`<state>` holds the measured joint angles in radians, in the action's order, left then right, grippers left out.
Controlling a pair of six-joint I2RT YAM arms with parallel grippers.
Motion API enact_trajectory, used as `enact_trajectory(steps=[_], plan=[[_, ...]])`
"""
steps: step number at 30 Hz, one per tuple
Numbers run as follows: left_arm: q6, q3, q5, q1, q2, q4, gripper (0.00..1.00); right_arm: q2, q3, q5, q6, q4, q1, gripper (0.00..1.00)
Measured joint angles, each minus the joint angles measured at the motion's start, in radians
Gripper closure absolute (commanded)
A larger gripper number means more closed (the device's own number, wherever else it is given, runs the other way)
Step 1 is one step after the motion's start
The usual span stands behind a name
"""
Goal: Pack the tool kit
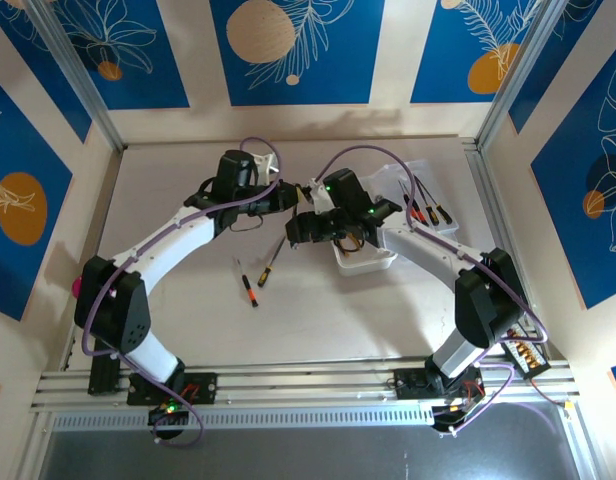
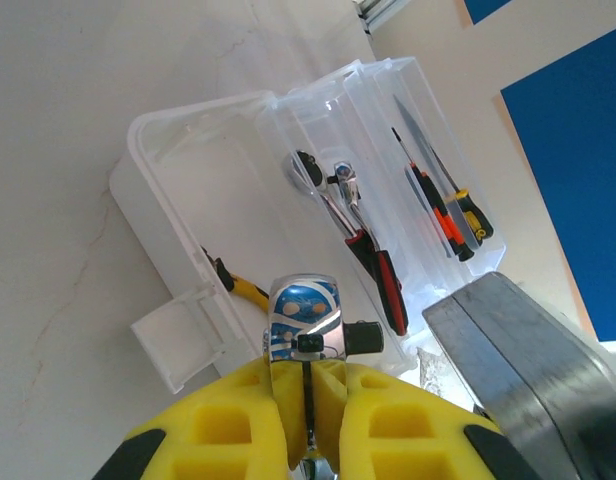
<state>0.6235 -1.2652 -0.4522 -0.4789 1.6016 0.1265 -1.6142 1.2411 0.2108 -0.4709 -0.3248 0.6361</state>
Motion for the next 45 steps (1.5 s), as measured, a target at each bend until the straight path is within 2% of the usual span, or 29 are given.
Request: enact_trajectory(steps=[3,6,11,16,19,20,21,23,25,30,34,41,45], plan=[[0.007,0.011,-0.002,0.004,-0.002,-0.019,1.0,-0.001,0.006,0.0,-0.008,0.012,0.005,0.67],[0.016,0.024,-0.005,0.008,-0.004,-0.039,1.0,-0.002,0.014,-0.001,-0.015,0.017,0.006,0.75],[0.026,0.046,-0.016,0.016,-0.011,-0.074,1.0,-0.006,0.014,-0.002,-0.03,0.016,0.003,0.98],[0.026,0.055,-0.031,0.02,-0.011,-0.089,1.0,-0.006,0.016,-0.003,-0.032,0.01,0.003,1.0],[0.026,0.058,-0.04,0.022,-0.011,-0.09,0.83,-0.006,0.016,-0.004,-0.029,0.002,0.001,1.0],[0.024,0.06,-0.042,0.022,-0.011,-0.093,0.69,-0.006,0.016,-0.004,-0.028,-0.002,-0.002,1.0],[0.024,0.061,-0.046,0.023,-0.011,-0.094,0.47,-0.005,0.016,-0.006,-0.023,-0.01,-0.005,1.0],[0.029,0.062,-0.049,0.026,-0.013,-0.098,0.21,-0.005,0.016,-0.01,-0.016,-0.03,-0.008,1.0],[0.03,0.063,-0.045,0.031,-0.014,-0.09,0.02,0.001,0.016,-0.021,-0.008,-0.047,-0.019,1.0],[0.001,0.063,-0.041,0.041,-0.027,-0.077,0.0,0.028,0.014,-0.035,0.004,-0.092,-0.053,1.0],[-0.059,0.06,0.003,0.063,-0.055,0.001,0.0,0.07,-0.003,-0.069,0.024,-0.149,-0.087,1.0],[-0.186,0.047,0.154,0.105,-0.105,0.175,0.0,0.172,-0.04,-0.245,0.085,-0.284,-0.183,1.0],[-0.208,0.074,0.179,0.106,-0.12,0.2,0.0,0.183,-0.055,-0.353,0.125,-0.319,-0.217,1.0]])
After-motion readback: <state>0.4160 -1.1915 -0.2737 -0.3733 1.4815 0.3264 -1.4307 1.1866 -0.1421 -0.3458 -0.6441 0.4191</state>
